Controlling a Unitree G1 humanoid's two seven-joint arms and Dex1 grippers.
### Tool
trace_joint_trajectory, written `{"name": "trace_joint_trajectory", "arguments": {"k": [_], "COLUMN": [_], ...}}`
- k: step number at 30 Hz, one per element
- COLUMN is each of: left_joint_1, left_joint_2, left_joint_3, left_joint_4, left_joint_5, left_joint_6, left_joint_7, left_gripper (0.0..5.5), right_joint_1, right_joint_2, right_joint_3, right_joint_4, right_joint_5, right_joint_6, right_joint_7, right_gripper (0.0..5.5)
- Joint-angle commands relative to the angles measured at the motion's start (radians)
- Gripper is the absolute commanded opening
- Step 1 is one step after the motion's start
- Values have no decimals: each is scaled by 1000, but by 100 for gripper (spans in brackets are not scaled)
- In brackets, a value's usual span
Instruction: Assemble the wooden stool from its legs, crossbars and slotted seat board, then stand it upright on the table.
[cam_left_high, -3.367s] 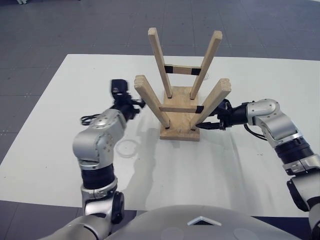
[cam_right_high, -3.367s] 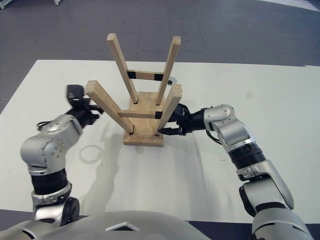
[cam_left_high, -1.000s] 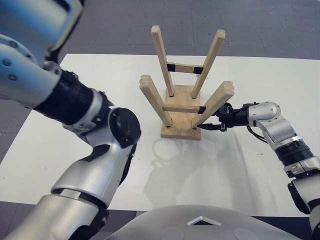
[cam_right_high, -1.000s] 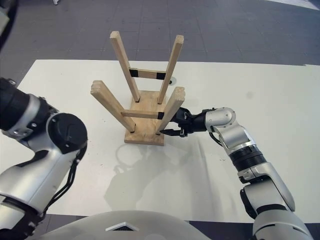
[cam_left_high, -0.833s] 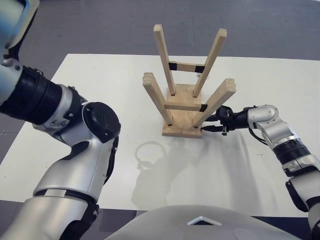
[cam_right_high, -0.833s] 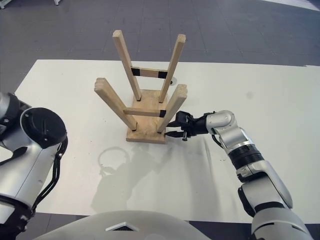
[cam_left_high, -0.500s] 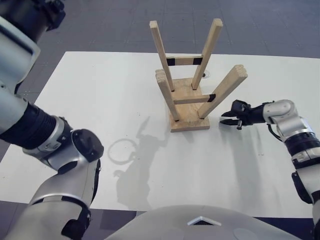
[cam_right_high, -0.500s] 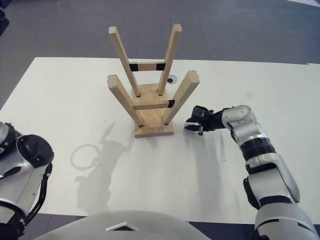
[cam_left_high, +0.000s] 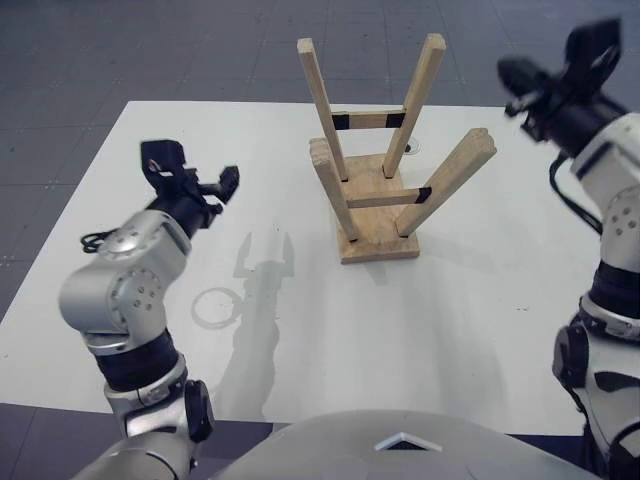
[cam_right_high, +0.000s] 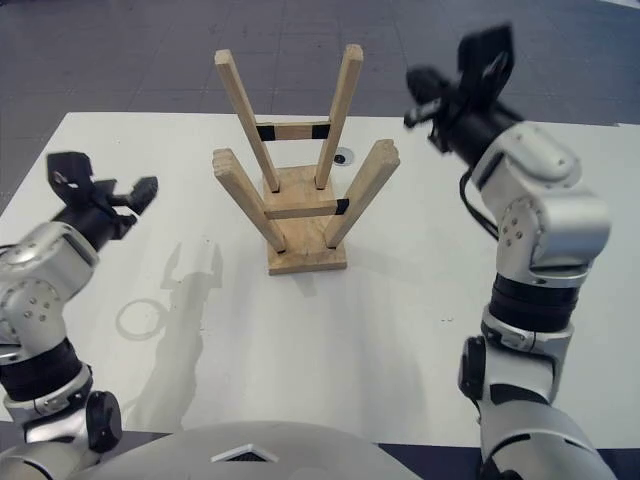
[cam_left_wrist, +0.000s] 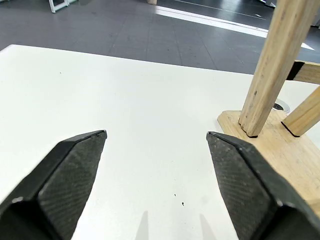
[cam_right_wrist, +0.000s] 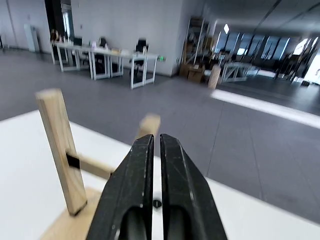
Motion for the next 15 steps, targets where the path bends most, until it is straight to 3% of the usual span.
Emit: {"name": "trace_joint_trajectory", "arguments": {"k": [1,7,11,15], "left_joint_1": [16,33,34,38], "left_joint_2": [-30,-84,-99,-107], "left_joint_3": [-26,-58,-60,-66], "left_joint_4": [-17,-34,-42,-47], "left_joint_5": [26,40,48,56], "left_joint_6": [-27,-29,-23,-20], "left_joint_7": [14,27,29,27], "left_gripper": [372,372,372,372], "right_joint_1": [-124,-39,-43,-250], "right_joint_2": [130,372,383,346], "right_joint_3": [-75,-159,-182,-247], "right_joint_4": [-50,-161,-178,-123], "right_joint_5": [78,195,208,210], "right_joint_6": [155,407,450,279], "right_joint_7": [-146,-297,-318,-342], "right_gripper": [22,22,22,22]}}
